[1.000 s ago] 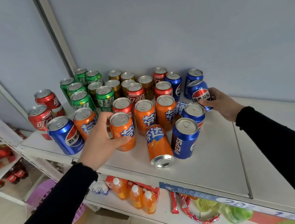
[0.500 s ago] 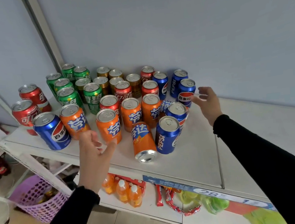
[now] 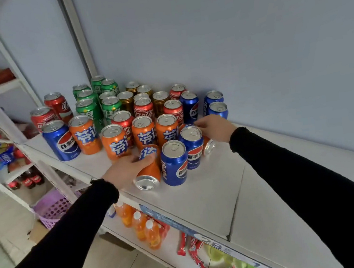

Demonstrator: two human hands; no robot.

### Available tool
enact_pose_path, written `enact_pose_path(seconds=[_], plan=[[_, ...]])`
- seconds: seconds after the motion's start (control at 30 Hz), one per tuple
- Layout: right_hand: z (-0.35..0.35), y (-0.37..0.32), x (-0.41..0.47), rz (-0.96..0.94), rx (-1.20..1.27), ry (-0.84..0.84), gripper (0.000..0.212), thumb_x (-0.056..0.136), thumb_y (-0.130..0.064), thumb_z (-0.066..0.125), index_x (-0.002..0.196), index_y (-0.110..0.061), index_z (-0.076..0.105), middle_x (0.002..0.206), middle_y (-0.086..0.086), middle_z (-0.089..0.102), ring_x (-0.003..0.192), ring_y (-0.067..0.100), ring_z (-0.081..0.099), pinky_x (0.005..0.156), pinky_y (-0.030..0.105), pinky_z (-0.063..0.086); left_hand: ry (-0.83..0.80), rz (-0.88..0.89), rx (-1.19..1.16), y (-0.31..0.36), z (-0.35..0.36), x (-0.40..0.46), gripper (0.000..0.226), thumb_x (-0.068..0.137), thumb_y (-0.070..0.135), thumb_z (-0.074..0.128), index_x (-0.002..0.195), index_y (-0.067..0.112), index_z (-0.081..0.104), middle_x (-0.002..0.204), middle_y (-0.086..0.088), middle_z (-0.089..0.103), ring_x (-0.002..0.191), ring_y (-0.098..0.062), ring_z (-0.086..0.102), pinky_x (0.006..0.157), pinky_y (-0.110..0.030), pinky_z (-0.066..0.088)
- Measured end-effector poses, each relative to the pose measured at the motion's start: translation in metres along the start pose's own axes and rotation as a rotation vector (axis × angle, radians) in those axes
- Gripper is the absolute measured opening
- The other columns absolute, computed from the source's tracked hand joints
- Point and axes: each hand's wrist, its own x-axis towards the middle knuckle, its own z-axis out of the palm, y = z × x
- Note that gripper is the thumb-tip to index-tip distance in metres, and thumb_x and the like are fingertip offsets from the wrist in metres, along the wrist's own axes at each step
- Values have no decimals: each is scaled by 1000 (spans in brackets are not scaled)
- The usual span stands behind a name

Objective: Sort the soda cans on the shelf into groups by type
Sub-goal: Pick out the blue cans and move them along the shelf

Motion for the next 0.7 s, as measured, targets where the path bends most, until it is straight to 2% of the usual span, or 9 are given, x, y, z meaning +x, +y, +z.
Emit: enact_pose_path(seconds=[0.07, 0.17, 0.23, 0.33, 0.43, 0.5, 0.63, 0.7], plan=[[2, 4, 12, -23, -56, -72, 30, 99, -34, 50, 113, -18, 71, 107, 3, 73, 97, 20, 66, 95, 42, 54, -1, -69, 44, 12, 1, 0, 55, 84, 68, 58, 115, 22, 60, 113, -1, 65, 101, -20, 64, 90, -30, 50], [8, 11, 26, -43, -111, -111, 27, 96, -33, 54, 110, -17, 70, 104, 3, 72, 94, 21, 67, 94, 42, 54, -13, -140, 68, 19, -3, 3, 56, 84, 66, 61, 114, 18, 61, 109, -3, 65, 92, -18, 65, 77, -28, 52], [10, 13, 26, -20, -76, -93, 27, 96, -34, 55, 111, -17, 70, 106, 3, 72, 94, 20, 66, 94, 40, 54, -4, -152, 74, 19, -4, 1, 59, 80, 67, 65, 110, 16, 66, 107, -2, 70, 93, -19, 68, 81, -32, 57], [9, 12, 11, -5, -2, 25, 33, 96, -36, 58, 120, -16, 68, 114, 3, 70, 100, 20, 64, 90, 33, 52, 74, -138, -9, 15, -3, -4, 56, 74, 67, 71, 103, 20, 71, 103, -2, 74, 95, -22, 71, 93, -41, 57], [12, 19, -13, -12, 240, 179, 47, 93, -44, 62, 132, -19, 59, 116, -4, 65, 102, 14, 61, 86, 27, 49, 160, -67, -149, 9, 2, -13, 51, 72, 63, 76, 104, 22, 72, 102, 1, 77, 95, -21, 73, 93, -43, 57], [16, 22, -30, -18, 468, 244, 56, 91, -46, 66, 140, -22, 50, 121, -8, 59, 108, 10, 58, 91, 27, 49, 209, 12, -187, 5, 8, -20, 57, 68, 65, 78, 109, 26, 71, 105, 7, 76, 97, -16, 72, 92, -41, 57], [31, 31, -54, -80, 806, 281, 58, 93, -32, 68, 144, -23, 42, 137, -4, 57, 118, 10, 60, 100, 33, 52, 325, 175, -249, 1, 24, -30, 44, 81, 38, 79, 122, 29, 65, 111, 14, 72, 100, -5, 68, 89, -28, 52], [38, 35, -61, -125, 873, 311, 58, 94, -23, 68, 145, -21, 39, 136, -6, 57, 118, 2, 59, 96, 24, 52, 368, 235, -277, -4, 29, -30, 48, 82, 27, 81, 125, 28, 63, 114, 12, 72, 103, -7, 67, 90, -28, 50]])
